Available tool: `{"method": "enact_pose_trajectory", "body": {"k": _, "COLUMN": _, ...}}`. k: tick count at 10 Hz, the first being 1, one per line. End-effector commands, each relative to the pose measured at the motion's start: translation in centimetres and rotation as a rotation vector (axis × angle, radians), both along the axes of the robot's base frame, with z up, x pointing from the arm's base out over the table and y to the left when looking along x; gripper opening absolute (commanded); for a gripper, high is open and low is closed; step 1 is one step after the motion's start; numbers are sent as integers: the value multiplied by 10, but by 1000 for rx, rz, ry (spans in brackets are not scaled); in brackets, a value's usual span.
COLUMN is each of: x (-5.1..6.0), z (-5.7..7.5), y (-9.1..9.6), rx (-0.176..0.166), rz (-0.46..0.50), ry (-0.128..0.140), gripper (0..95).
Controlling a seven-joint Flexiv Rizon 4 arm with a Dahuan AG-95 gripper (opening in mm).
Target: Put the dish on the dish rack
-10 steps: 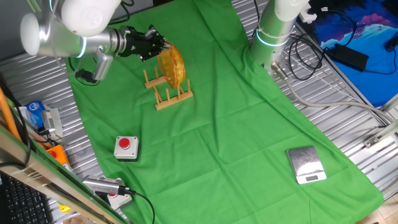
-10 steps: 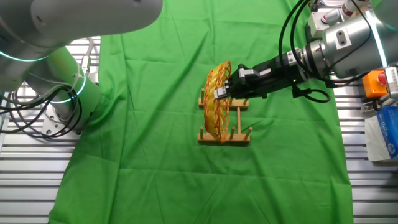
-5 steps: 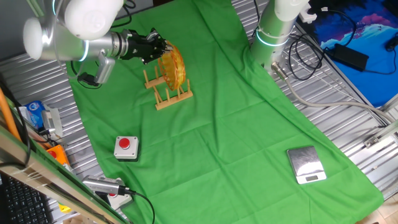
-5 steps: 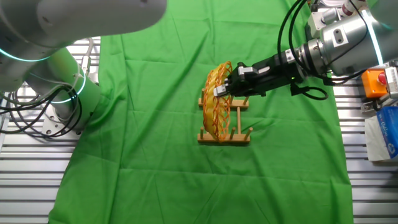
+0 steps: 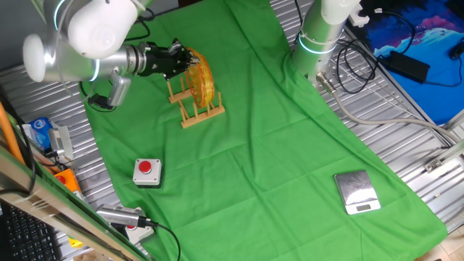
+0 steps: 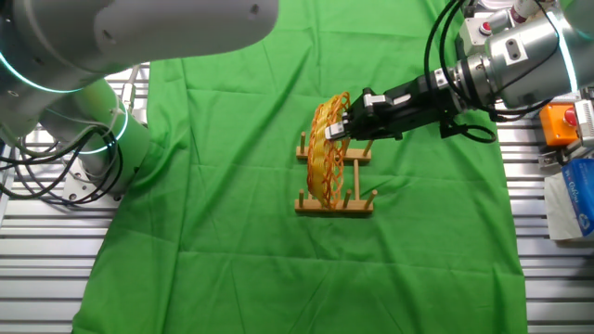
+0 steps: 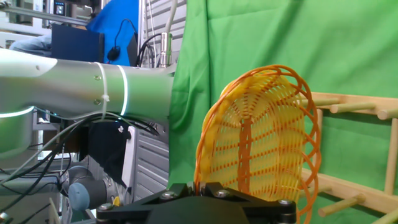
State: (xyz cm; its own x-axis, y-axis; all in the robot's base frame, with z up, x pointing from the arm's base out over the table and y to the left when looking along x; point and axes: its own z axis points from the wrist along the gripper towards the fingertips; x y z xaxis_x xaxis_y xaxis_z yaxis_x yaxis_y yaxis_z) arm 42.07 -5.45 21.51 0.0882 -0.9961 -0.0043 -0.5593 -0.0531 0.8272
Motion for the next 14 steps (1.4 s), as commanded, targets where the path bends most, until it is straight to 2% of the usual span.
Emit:
{"method": "enact_pose_trajectory", "body": {"k": 1, "x": -3, "z": -2, "y": 0, "rx": -1, "rz": -3, "ry": -6, "gripper": 0}}
{"method": "enact_pose_trajectory", "body": {"k": 7, "x": -4, "z": -3, "y": 0, "rx": -4, "rz": -16, "ry": -8, "gripper": 0}}
{"method": "enact_pose_trajectory", "body": {"k": 9, "x": -5, "z": -1, "y": 1, "rx": -33, "rz": -36, "ry": -28, "gripper": 0}}
{"method": "enact_pose_trajectory", "body": {"k": 11, "x": -5, "z": 0, "y": 1, "rx": -20, "rz": -44, "ry": -32, "gripper": 0}}
{"method": "enact_pose_trajectory", "body": {"k": 12, "x": -6, "z": 1, "y": 1, "rx": -12, "rz": -49, "ry": -33, "gripper": 190}}
{"method": "enact_pose_trajectory", "body": {"k": 14, "x": -6, "z": 1, "y": 1, "rx": -1, "rz": -62, "ry": -37, "gripper": 190}}
